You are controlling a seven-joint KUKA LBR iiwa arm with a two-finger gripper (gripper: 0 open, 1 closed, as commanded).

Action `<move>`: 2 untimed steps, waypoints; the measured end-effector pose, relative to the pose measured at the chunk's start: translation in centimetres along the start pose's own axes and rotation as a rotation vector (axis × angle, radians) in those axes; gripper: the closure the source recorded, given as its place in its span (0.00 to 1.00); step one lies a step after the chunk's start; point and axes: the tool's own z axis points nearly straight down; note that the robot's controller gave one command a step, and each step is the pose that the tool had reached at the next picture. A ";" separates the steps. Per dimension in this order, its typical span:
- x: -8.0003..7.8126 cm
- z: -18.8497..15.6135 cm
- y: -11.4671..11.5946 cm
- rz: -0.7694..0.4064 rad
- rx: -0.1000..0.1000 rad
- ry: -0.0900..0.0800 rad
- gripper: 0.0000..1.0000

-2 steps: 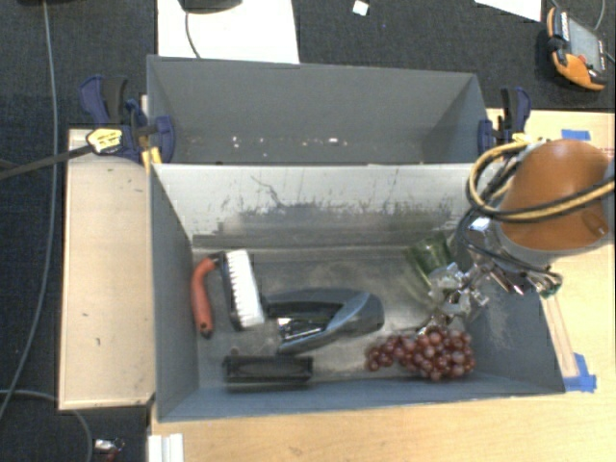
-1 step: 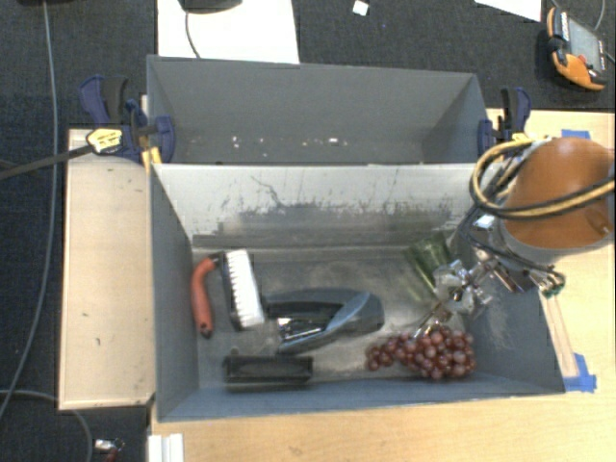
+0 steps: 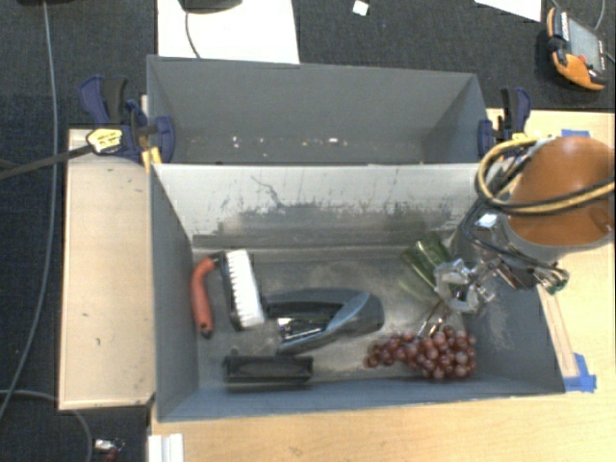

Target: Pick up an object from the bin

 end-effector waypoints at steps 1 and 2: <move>-0.3 -1.1 -1.8 -0.009 0.008 0.000 1.00; -0.8 -1.1 -2.4 -0.026 0.003 -0.001 1.00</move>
Offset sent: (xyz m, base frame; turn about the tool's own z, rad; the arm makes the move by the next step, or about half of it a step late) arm 0.0201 -0.0142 0.0101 -0.0326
